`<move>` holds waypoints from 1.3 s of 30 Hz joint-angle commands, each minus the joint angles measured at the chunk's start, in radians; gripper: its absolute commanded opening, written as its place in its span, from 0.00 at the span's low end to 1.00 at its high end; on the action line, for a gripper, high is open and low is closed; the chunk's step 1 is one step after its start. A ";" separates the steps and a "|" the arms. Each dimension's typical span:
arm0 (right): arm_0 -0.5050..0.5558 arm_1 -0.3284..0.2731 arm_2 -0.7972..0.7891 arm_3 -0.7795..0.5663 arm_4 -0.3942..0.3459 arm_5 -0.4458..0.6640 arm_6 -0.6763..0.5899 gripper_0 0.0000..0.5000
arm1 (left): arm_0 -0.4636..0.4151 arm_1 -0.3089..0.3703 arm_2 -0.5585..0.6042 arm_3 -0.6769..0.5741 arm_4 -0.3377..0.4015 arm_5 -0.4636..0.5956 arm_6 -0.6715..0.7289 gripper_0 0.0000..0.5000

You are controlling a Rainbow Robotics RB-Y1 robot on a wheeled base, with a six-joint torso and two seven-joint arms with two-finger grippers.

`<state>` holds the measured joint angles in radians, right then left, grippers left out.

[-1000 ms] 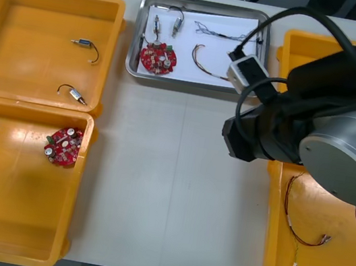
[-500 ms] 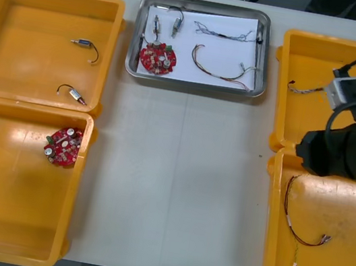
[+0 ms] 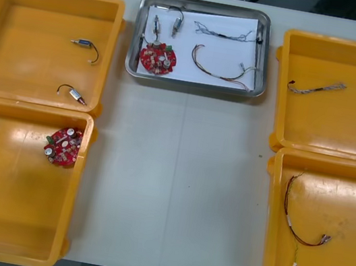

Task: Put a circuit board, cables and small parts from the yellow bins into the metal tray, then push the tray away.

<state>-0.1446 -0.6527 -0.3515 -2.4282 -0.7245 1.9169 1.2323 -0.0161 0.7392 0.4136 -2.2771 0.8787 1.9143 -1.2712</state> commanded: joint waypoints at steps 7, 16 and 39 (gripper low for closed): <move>0.028 -0.076 -0.073 0.116 -0.102 0.003 -0.002 1.00 | 0.021 0.035 -0.001 -0.027 0.006 0.006 -0.082 1.00; -0.006 -0.136 -0.053 0.169 -0.147 0.003 -0.005 1.00 | 0.021 0.035 -0.001 -0.027 0.006 0.006 -0.082 1.00; -0.006 -0.139 -0.030 0.176 -0.142 0.003 -0.007 1.00 | 0.021 0.035 -0.001 -0.027 0.006 0.006 -0.082 1.00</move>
<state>-0.1350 -0.7521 -0.3968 -2.2453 -0.8627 1.9169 1.2323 -0.0161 0.7392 0.4136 -2.2772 0.8787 1.9143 -1.2712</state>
